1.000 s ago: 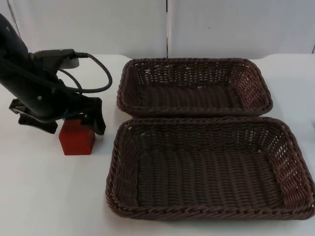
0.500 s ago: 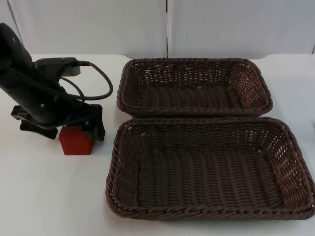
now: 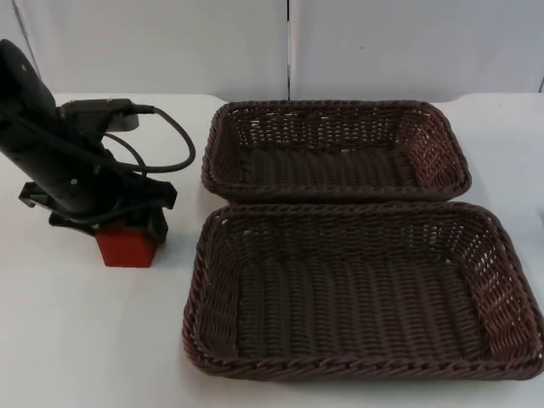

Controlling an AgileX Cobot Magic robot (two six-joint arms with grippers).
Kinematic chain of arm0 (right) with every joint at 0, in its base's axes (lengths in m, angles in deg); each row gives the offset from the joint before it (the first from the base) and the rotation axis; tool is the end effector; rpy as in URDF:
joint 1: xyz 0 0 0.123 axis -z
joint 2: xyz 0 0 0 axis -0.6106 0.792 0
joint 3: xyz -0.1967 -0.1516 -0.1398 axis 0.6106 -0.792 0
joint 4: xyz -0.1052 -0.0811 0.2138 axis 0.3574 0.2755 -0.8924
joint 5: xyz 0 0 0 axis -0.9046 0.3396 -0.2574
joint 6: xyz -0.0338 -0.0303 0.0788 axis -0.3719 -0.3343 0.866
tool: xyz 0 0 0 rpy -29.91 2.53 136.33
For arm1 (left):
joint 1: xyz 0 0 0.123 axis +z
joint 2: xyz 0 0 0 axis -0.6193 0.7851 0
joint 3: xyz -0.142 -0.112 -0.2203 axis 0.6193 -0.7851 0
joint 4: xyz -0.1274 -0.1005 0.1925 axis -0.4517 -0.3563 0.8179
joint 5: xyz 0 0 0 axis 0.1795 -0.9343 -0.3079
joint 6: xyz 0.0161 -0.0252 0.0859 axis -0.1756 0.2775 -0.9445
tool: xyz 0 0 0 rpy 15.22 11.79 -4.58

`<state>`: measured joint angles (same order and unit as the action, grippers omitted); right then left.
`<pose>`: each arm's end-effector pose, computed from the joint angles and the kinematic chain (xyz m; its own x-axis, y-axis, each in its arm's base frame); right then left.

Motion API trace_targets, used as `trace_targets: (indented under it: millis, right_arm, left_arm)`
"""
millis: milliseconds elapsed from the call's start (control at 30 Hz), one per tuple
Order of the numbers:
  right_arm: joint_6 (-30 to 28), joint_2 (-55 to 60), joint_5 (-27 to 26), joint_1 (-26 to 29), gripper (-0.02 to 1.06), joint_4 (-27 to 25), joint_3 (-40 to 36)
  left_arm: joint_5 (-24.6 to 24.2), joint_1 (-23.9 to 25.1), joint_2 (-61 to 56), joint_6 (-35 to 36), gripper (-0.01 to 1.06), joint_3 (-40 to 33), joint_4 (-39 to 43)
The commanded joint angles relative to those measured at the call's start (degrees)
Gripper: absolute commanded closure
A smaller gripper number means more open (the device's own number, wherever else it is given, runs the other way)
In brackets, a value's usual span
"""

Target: Pick up one cube with the left hand and place it into the upper basket. Pick up one cube with the right hand and place it into the lower basket.

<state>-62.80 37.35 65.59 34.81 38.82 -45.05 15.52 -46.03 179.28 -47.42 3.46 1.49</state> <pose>-0.0070 -0.0060 0.2807 -0.4585 -0.0337 -0.8880 0.0008 0.9993 -0.0383 0.3786 -0.0694 0.0815 -0.9294 0.1322 -0.3445 0.2034 0.9626 -0.1792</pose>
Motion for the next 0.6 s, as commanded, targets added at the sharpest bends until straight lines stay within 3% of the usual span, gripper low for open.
trace_targets:
  millis: [0,33,100,133,167,200,467,567]
  right_arm:
    - [-0.12,-0.18,0.03,0.41,-0.01,0.26,-0.15]
    - [-0.12,-0.18,0.03,0.41,-0.01,0.26,-0.15]
    - [-0.12,-0.18,0.03,0.41,-0.01,0.26,-0.15]
    - [-0.12,-0.18,0.03,0.41,-0.01,0.26,-0.15]
    - [-0.12,-0.18,0.03,0.41,-0.01,0.26,-0.15]
    - [-0.12,-0.18,0.03,0.41,-0.01,0.26,-0.15]
    - [-0.12,-0.18,0.03,0.41,-0.01,0.26,-0.15]
    - [-0.12,-0.18,0.03,0.41,-0.01,0.26,-0.15]
  left_arm:
    - [0.17,-0.22,-0.26,2.15,0.59,0.34,-0.4]
    - [0.17,-0.22,-0.26,2.15,0.59,0.34,-0.4]
    - [-0.11,-0.22,-1.28,2.75,0.82,0.34,-0.18]
    - [-0.25,-0.22,-2.72,2.75,0.98,0.34,0.24]
    - [-0.25,-0.22,-2.72,2.75,0.98,0.34,0.24]
    - [-0.52,-0.22,-3.68,2.75,1.05,0.34,0.24]
    - [-1.86,-0.22,-13.17,2.75,1.05,0.34,0.23]
    - [-4.55,-0.22,-18.63,2.75,1.05,0.34,0.23]
